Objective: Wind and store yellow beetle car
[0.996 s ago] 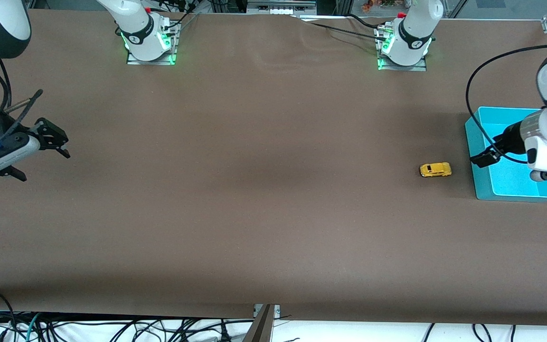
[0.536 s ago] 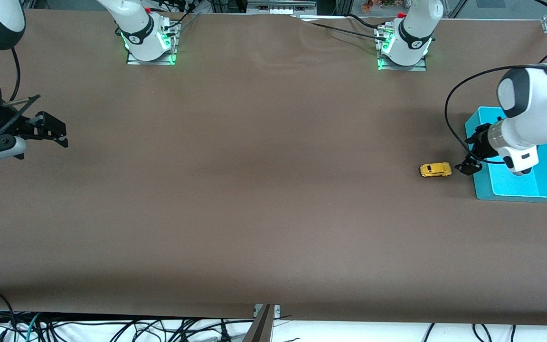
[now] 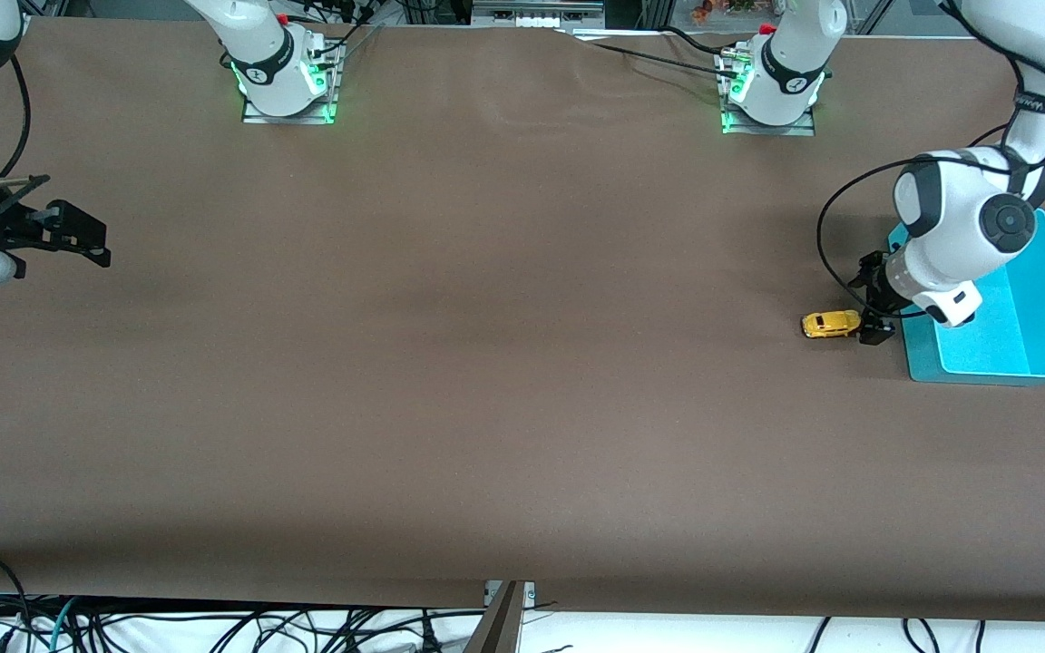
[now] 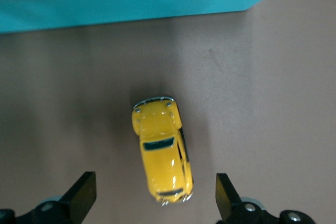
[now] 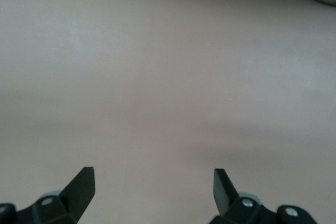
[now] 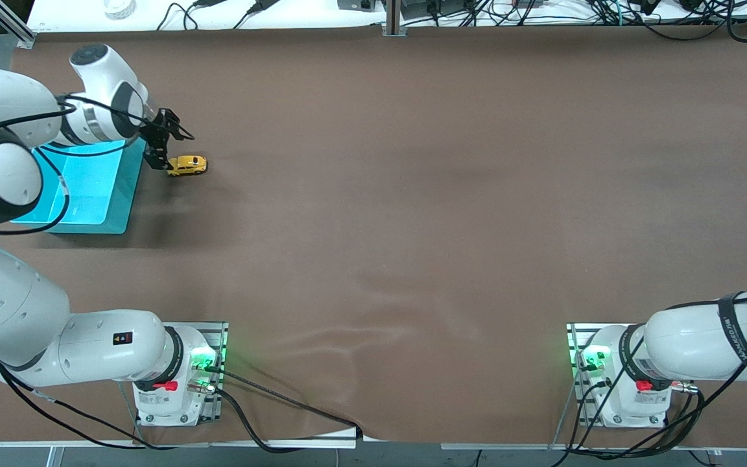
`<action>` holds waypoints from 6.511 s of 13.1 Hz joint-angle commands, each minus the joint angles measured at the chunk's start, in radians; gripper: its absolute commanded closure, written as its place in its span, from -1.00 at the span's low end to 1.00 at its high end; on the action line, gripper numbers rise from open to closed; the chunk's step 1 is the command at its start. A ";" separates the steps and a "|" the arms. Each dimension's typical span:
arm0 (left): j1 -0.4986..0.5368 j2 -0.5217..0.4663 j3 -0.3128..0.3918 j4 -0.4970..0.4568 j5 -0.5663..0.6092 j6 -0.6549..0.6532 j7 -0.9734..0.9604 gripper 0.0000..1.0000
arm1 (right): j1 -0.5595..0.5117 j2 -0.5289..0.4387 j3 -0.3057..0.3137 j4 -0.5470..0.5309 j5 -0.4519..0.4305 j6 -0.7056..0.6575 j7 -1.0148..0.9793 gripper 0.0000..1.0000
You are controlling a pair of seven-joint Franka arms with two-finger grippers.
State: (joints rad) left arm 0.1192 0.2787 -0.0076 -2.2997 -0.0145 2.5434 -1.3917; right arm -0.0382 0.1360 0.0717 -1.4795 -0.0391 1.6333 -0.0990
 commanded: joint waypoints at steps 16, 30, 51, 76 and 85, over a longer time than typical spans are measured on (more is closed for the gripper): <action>0.030 -0.052 0.005 0.107 0.127 -0.116 -0.259 1.00 | -0.002 0.001 0.002 -0.007 -0.001 -0.015 0.122 -1.00; 0.491 -0.010 0.003 0.189 0.126 -0.255 0.154 1.00 | -0.002 0.002 0.002 -0.005 -0.001 -0.012 0.113 -1.00; 0.522 -0.067 -0.061 0.200 0.154 -0.361 0.218 -1.00 | 0.001 0.002 0.003 -0.005 -0.002 -0.009 0.111 -1.00; 0.001 -0.275 -0.042 0.746 -0.007 -0.954 0.999 -1.00 | 0.004 0.002 0.003 -0.005 -0.004 -0.013 0.111 -1.00; -0.135 -0.349 0.040 0.672 -0.022 -0.982 1.134 -1.00 | 0.006 0.002 0.005 -0.005 -0.011 -0.010 0.114 -1.00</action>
State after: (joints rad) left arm -0.0175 -0.0527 0.0163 -1.6141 -0.0065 1.5703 -0.3093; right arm -0.0345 0.1437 0.0735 -1.4843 -0.0390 1.6285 0.0054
